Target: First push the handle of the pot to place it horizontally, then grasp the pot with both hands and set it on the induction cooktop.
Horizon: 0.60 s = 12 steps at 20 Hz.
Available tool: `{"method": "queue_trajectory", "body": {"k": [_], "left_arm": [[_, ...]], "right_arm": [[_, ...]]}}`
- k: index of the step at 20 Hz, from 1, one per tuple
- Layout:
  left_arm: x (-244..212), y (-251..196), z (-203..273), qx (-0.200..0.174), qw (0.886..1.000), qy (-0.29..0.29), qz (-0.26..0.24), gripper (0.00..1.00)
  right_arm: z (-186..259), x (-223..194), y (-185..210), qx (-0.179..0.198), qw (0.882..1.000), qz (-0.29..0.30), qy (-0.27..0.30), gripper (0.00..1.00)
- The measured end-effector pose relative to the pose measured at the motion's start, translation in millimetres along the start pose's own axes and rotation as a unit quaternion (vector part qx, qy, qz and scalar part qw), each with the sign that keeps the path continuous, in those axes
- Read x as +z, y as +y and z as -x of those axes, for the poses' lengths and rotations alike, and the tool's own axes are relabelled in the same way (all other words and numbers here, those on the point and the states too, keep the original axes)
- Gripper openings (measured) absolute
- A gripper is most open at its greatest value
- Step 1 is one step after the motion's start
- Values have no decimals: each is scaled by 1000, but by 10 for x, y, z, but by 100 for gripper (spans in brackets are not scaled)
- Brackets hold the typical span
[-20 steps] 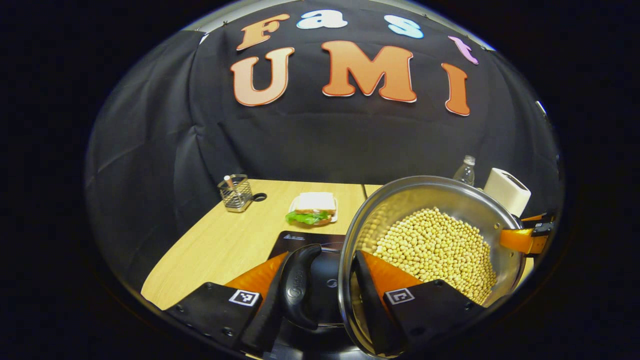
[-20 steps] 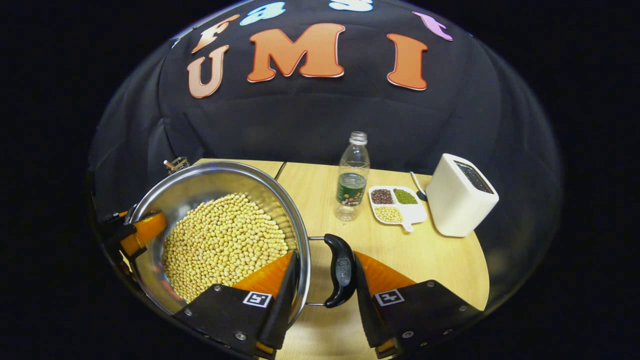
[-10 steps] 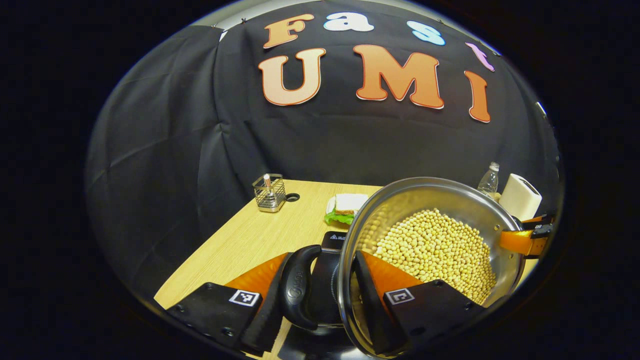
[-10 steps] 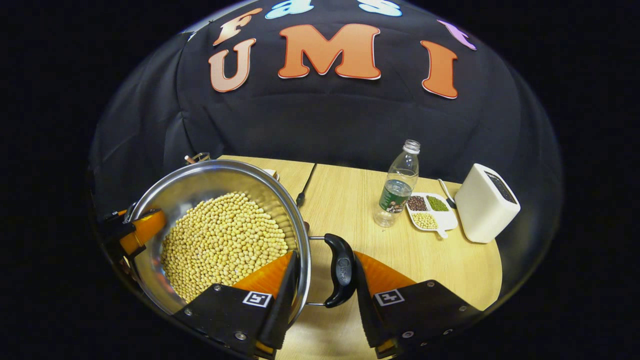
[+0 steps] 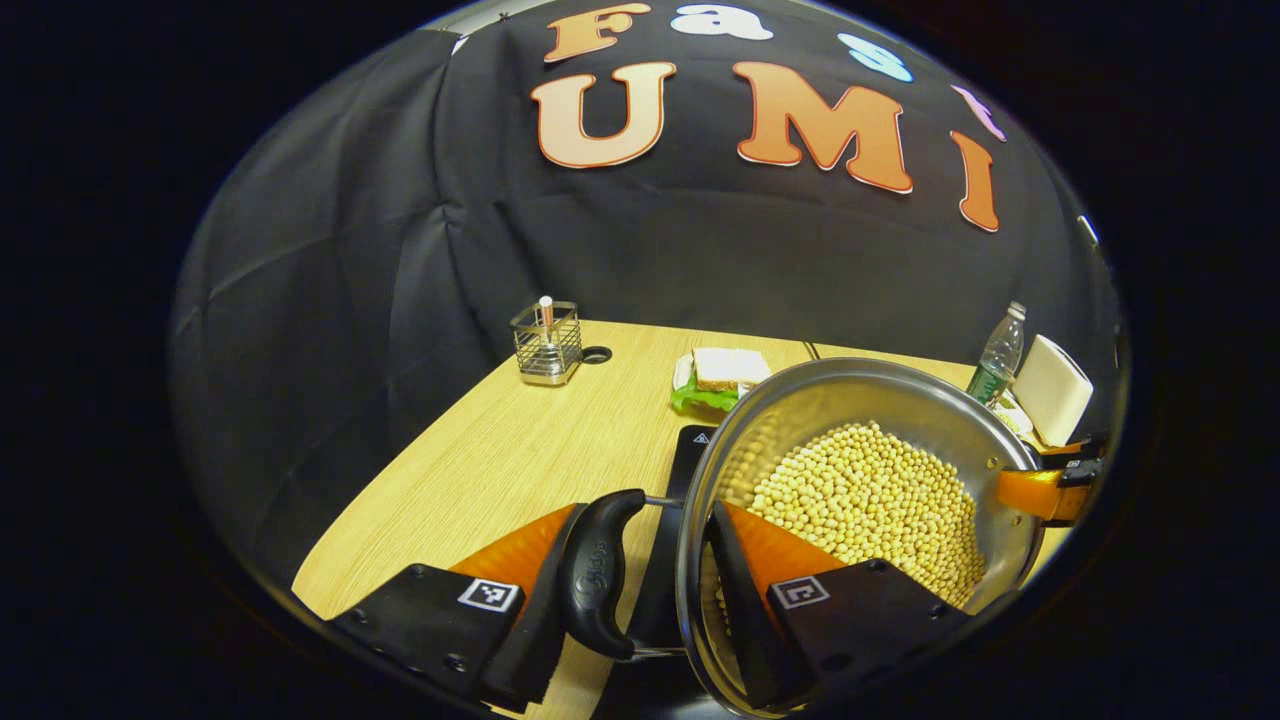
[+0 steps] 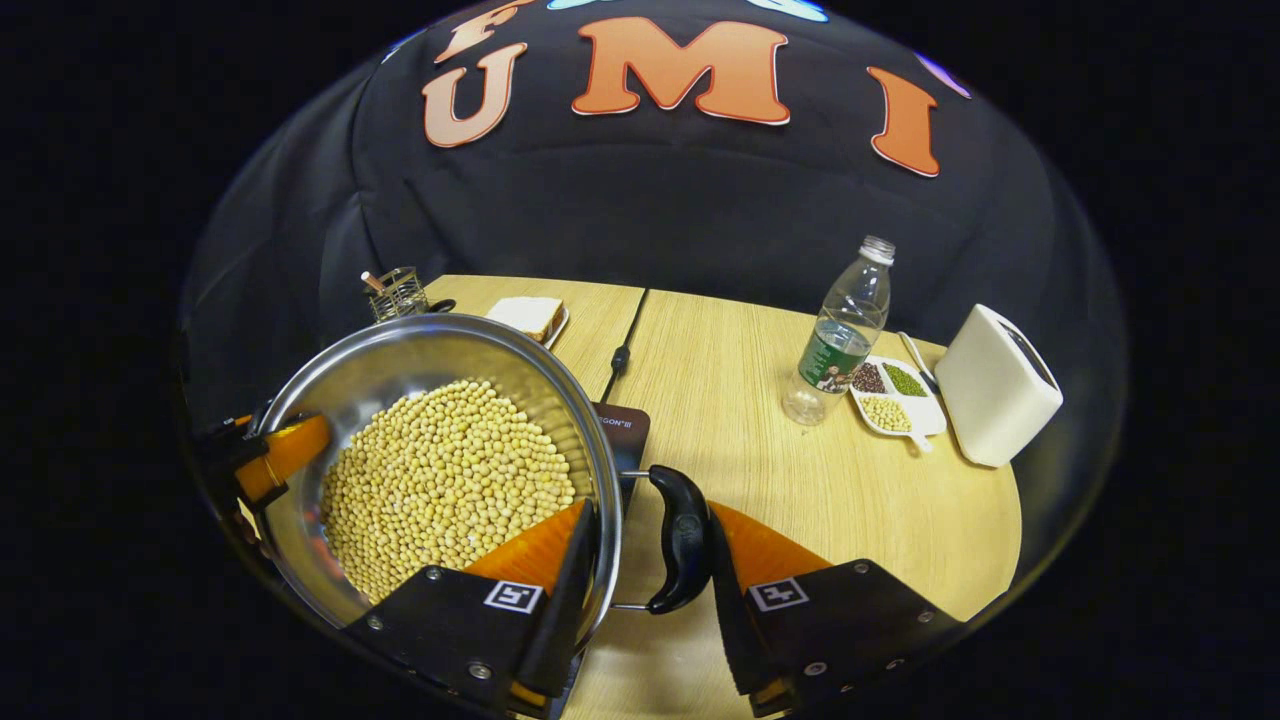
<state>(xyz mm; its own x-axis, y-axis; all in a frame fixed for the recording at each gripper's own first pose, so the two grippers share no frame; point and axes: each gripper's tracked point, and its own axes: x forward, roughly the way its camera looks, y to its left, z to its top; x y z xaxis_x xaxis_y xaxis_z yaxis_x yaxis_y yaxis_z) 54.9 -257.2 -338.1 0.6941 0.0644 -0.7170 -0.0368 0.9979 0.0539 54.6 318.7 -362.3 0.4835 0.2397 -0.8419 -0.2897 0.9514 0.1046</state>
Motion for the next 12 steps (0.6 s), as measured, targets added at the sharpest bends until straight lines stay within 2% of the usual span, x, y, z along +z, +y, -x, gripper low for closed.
{"method": "queue_trajectory", "body": {"k": [3,4,5,7,10,11,12], "left_arm": [[-9,2,-41,-10,1000,5,3,77],[-19,19,-51,-13,1000,6,4,77],[-15,35,-60,-16,1000,7,4,77],[-22,18,-102,-21,1000,9,0,77],[3,-5,-122,-19,1000,12,-7,82],[28,27,-78,-18,1000,9,-15,82],[98,37,-46,-15,1000,0,-19,83]], "right_arm": [[30,6,-8,-8,1000,10,-5,60],[22,1,-8,-10,1000,8,-3,55],[12,17,0,-10,1000,4,-2,60],[-9,7,17,-8,1000,6,2,62],[53,84,41,8,1000,7,-11,63],[112,154,33,14,1000,2,-25,74],[185,247,-1,18,999,-3,-42,75]]}}
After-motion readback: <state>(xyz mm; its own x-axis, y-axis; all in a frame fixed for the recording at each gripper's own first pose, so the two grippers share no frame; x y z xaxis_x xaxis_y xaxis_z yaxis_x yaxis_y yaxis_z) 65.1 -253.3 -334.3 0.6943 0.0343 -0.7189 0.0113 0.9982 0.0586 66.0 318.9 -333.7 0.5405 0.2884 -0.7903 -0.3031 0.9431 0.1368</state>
